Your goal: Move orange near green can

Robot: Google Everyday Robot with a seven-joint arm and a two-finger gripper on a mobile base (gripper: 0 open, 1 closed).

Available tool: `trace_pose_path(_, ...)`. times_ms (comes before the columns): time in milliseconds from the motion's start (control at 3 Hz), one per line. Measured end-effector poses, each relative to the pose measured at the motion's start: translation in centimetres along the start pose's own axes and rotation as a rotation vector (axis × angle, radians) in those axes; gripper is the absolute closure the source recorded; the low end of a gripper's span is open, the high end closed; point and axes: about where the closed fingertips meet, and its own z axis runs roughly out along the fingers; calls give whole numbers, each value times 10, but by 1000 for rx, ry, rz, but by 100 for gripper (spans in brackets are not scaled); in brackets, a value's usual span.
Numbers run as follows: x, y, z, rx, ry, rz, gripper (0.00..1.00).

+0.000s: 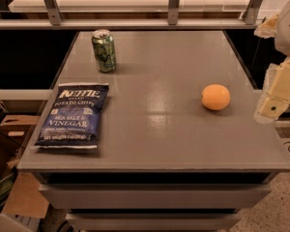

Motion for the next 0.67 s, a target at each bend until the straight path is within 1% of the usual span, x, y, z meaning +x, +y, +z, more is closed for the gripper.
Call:
trace_pose_path(333, -13, -2, 24, -47, -10, -70, 0)
trace_pose_path(667, -28, -6, 65, -120, -38, -171, 0)
